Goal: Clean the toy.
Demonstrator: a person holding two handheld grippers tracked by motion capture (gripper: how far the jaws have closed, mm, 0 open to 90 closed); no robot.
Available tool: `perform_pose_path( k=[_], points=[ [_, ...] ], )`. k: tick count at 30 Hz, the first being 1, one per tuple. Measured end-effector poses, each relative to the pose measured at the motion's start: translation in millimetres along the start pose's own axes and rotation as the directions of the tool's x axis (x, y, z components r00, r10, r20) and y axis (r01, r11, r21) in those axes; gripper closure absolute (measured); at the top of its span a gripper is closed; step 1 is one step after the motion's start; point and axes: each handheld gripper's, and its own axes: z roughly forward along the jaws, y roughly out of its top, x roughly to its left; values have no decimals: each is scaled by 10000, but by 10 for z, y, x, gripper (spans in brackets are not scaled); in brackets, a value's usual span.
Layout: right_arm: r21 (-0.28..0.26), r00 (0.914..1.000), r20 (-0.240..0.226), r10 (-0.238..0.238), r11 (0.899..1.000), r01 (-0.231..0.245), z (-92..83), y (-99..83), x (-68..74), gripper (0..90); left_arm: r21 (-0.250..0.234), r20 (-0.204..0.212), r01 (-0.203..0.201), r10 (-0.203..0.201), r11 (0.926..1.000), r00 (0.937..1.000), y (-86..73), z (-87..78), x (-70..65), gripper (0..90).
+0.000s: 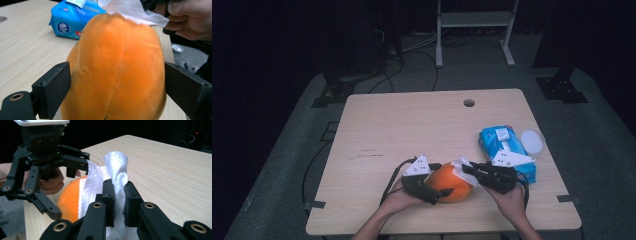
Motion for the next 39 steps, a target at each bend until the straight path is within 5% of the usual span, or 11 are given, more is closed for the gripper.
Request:
perform_pose_path(
  k=[4,6,7,11,14,15,18,22,25,32,39],
  points=[
    [100,9995,226,232,9997,-234,-15,-38,-82,807,-96,288,287,-284,9995,9992,-38,-4,43,105],
    [36,9985,125,535,9986,-536,-17,-53,-105,807,-47,157,212,-211,9998,9997,-30,-17,16,223],
    [-3,9991,199,378,9993,-378,-14,-33,-69,808,-9,11,111,-111,9999,9999,-13,-26,-9,314],
    [-335,9996,86,278,9991,-275,-42,19,-9,809,240,-372,-244,253,9994,9990,103,-106,-79,356],
    [-661,9985,-466,292,9973,-323,-41,73,54,809,597,-795,-581,627,9965,9949,149,-103,-121,366],
    [-531,9984,-546,-115,9986,86,12,111,174,808,611,-787,-598,645,9963,9948,152,-91,-137,369],
    [-548,9967,-718,-388,9979,349,48,138,261,808,657,-706,-615,661,9959,9953,174,-99,-175,372],
    [-578,9969,-697,-352,9978,312,38,154,256,809,540,-641,-723,757,9959,9951,202,-150,-173,371],
    [-62,9989,-457,-117,9999,114,87,77,171,809,604,-426,-411,437,9973,9981,134,-112,-124,338],
    [348,9999,-17,158,9993,-158,83,-12,16,808,189,-187,0,3,9998,9998,60,-46,-34,131],
    [408,9985,208,515,9978,-523,64,-59,-84,808,187,-101,-119,121,9998,9999,42,-43,-22,131]
  ],
)
